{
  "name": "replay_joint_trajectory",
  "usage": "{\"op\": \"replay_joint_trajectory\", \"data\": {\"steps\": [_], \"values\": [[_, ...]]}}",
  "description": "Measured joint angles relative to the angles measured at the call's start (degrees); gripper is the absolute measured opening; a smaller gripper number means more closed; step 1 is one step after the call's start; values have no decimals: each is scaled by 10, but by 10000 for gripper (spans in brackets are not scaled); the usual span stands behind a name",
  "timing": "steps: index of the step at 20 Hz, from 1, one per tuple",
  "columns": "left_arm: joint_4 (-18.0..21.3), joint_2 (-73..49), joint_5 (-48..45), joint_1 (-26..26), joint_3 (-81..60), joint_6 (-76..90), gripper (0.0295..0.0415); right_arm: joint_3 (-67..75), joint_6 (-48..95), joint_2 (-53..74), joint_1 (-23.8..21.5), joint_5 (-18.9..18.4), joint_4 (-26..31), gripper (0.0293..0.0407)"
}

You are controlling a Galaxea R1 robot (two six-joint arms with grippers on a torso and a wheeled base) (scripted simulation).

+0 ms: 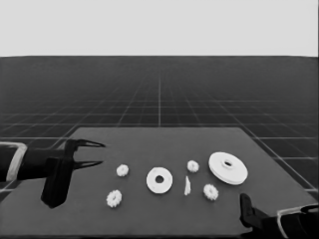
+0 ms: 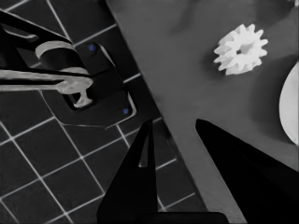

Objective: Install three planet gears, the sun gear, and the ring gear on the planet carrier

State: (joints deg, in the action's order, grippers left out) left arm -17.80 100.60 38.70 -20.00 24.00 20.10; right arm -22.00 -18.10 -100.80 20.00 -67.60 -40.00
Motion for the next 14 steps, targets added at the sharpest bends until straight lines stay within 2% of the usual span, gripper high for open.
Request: {"op": "replay_joint_trajectory", "data": {"steps": [1,2,3,4,5,6,7,8,9,11,14], "values": [[42,-2,28,40,-41,-1,295,30,2,-8,31,13,43,293],[25,-1,17,26,-25,-1,297,17,1,-5,19,8,26,308],[15,-1,10,16,-14,-1,314,9,1,-3,13,4,15,337],[9,-1,6,11,-9,0,347,4,0,-1,9,3,9,368],[-267,137,234,142,57,-279,379,2,0,-1,6,1,5,380],[-247,286,453,176,175,-564,402,0,0,0,5,1,3,383],[-120,367,494,177,316,-716,402,0,0,0,4,0,2,384],[-32,410,482,178,431,-774,394,-1,0,0,4,0,1,384],[22,437,472,181,513,-792,389,-1,0,0,4,0,1,385],[74,468,465,185,606,-795,385,-1,0,0,3,0,0,385],[97,484,464,187,655,-789,385,-2,0,0,3,0,0,385]]}}
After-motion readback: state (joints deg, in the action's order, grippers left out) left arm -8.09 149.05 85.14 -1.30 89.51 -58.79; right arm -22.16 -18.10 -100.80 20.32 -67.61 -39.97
